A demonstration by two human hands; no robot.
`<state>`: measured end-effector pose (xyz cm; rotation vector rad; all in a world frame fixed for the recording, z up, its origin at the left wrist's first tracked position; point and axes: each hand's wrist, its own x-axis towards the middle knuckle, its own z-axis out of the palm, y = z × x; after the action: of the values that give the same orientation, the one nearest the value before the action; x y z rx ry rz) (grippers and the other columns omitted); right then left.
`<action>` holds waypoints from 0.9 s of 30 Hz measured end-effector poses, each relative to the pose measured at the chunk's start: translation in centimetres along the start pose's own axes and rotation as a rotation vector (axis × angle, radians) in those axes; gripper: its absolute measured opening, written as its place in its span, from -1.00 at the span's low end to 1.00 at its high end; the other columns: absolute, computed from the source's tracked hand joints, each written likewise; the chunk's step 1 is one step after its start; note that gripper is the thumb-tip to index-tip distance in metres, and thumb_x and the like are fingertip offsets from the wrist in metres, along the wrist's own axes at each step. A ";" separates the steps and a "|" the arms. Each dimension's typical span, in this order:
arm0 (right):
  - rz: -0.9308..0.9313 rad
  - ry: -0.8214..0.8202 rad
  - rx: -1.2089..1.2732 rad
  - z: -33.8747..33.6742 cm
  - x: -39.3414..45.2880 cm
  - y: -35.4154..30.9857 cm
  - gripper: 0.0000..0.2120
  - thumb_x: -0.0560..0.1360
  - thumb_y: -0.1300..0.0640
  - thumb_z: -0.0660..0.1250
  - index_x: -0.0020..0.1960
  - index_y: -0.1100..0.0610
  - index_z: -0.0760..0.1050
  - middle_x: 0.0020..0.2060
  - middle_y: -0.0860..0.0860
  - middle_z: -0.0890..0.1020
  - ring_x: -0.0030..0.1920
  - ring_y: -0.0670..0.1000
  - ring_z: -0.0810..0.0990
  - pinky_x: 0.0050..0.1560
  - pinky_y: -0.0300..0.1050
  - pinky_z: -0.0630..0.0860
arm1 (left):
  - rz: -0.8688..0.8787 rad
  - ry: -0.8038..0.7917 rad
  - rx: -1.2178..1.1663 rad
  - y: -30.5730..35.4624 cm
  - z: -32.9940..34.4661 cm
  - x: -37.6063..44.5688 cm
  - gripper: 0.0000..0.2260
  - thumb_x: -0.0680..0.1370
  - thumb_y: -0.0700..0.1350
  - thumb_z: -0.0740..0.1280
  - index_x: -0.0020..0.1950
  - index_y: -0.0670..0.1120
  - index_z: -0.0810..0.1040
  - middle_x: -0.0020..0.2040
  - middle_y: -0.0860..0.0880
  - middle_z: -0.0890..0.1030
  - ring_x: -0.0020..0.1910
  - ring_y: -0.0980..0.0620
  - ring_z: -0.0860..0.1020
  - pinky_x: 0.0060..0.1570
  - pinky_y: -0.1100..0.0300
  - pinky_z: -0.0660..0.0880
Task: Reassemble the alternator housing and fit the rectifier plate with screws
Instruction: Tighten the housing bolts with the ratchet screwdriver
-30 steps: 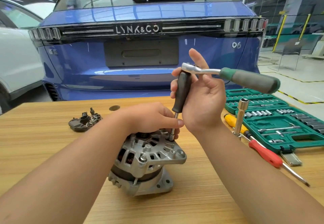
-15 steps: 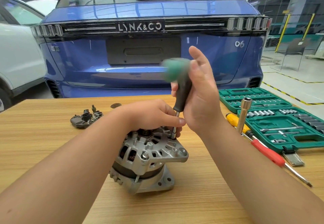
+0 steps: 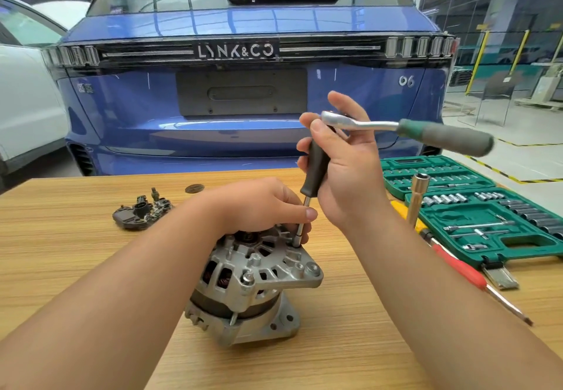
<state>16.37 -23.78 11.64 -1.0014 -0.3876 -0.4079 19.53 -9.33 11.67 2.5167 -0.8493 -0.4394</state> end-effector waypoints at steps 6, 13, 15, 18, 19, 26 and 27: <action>-0.108 -0.130 0.087 -0.7 -0.1 0.8 -0.63 0.54 0.24 0.13 0.25 0.01 0.53 -0.15 0.10 0.61 -0.28 0.05 0.51 -0.28 -0.06 0.48 | 0.015 -0.008 -0.039 -0.1 0.1 -0.1 -0.71 0.62 0.24 0.28 -0.11 0.18 0.73 -0.14 0.23 0.70 -0.19 0.26 0.62 0.11 0.02 0.52; 0.132 -0.287 0.305 -1.4 0.3 0.6 -0.58 0.54 -0.17 0.15 0.27 -0.07 0.58 -0.08 0.10 0.63 -0.23 0.07 0.51 -0.17 -0.04 0.38 | 0.029 -0.016 -0.059 -0.2 0.0 -0.2 -0.73 0.62 0.21 0.29 -0.10 0.18 0.74 -0.09 0.25 0.71 -0.09 0.27 0.63 0.27 -0.04 0.48; 0.174 -0.287 0.282 -1.4 0.3 0.4 -0.61 0.57 -0.19 0.18 0.30 -0.07 0.52 -0.12 0.04 0.61 -0.23 0.02 0.50 -0.17 -0.06 0.37 | 0.040 -0.022 -0.057 -0.2 0.0 -0.2 -0.73 0.62 0.21 0.29 -0.10 0.18 0.74 -0.08 0.26 0.71 -0.08 0.27 0.63 0.29 -0.05 0.47; 0.193 -0.178 0.177 -0.7 0.3 -0.1 -0.73 0.57 -0.09 0.30 0.22 -0.02 0.49 -0.20 -0.02 0.57 -0.28 -0.03 0.51 -0.21 -0.11 0.40 | 0.021 -0.029 -0.073 -0.1 0.1 -0.3 -0.72 0.62 0.22 0.29 -0.09 0.17 0.74 -0.07 0.23 0.72 -0.05 0.21 0.65 0.29 -0.07 0.49; 0.174 -0.110 0.107 -0.5 0.3 -0.3 -0.79 0.57 -0.05 0.34 0.13 0.03 0.51 -0.26 -0.04 0.55 -0.33 -0.05 0.49 -0.25 -0.14 0.40 | 0.011 -0.027 -0.065 0.0 0.1 -0.3 -0.72 0.62 0.23 0.28 -0.09 0.17 0.74 -0.07 0.23 0.72 -0.05 0.21 0.66 0.26 -0.05 0.50; 0.335 -0.018 0.155 -1.1 0.8 -1.2 -0.92 0.57 0.13 0.36 0.06 0.02 0.54 -0.33 -0.09 0.54 -0.37 -0.10 0.49 -0.24 -0.15 0.37 | -0.002 -0.013 -0.024 0.2 0.1 -0.1 -0.71 0.62 0.25 0.27 -0.10 0.20 0.72 -0.12 0.26 0.71 -0.17 0.30 0.63 0.02 0.10 0.48; 0.319 -0.069 0.225 -1.2 0.7 -1.2 -0.81 0.56 0.18 0.33 0.13 -0.02 0.55 -0.26 -0.08 0.58 -0.32 -0.10 0.52 -0.22 -0.15 0.39 | -0.001 -0.015 -0.026 0.2 0.1 -0.1 -0.70 0.63 0.25 0.26 -0.10 0.18 0.72 -0.11 0.25 0.71 -0.14 0.28 0.64 0.06 0.09 0.49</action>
<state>16.58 -25.49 12.26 -0.8410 -0.3209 -0.0396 19.31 -9.40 11.69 2.4928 -0.8424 -0.4675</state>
